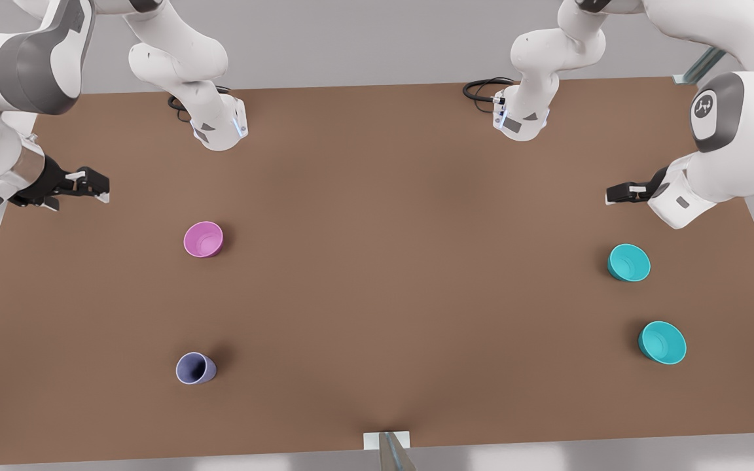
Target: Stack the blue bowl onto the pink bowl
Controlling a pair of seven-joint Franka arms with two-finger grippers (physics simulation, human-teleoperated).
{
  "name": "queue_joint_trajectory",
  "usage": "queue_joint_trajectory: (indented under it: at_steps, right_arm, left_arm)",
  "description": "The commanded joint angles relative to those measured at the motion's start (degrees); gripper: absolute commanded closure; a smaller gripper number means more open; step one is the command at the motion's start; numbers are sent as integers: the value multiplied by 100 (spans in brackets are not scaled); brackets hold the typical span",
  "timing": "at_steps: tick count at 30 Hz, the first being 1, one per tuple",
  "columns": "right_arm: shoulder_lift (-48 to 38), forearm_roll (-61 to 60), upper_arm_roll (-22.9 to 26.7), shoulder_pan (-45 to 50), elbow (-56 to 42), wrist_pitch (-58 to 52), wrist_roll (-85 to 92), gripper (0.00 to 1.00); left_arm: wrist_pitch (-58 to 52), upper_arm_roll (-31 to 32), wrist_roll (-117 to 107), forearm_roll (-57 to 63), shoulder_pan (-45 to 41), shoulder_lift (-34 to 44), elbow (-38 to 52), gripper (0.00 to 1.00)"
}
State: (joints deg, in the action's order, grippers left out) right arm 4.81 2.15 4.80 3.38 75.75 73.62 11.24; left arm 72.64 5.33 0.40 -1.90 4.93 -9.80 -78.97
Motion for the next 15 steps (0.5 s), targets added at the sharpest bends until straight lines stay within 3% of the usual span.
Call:
queue_joint_trajectory:
  at_steps: [1,3,4,7,11,15]
  right_arm:
    - [-7,39,3,-4,36,73,405,0]
    - [221,119,12,58,167,-41,396,0]
    - [336,136,56,102,800,169,326,0]
    - [152,110,47,93,3691,3499,282,0]
    - [380,92,65,-329,5186,5820,291,0]
    - [705,57,47,-496,5740,6383,291,0]
  left_arm:
    - [13,-6,21,-3,0,4,5,0]
    - [5,3,21,-3,0,13,5,0]
    - [5,3,21,-3,0,22,13,0]
    - [-109,3,30,-3,0,5,-4,0]
    - [-136,3,21,-3,0,13,-4,0]
    - [-215,3,30,-12,0,-4,-4,0]
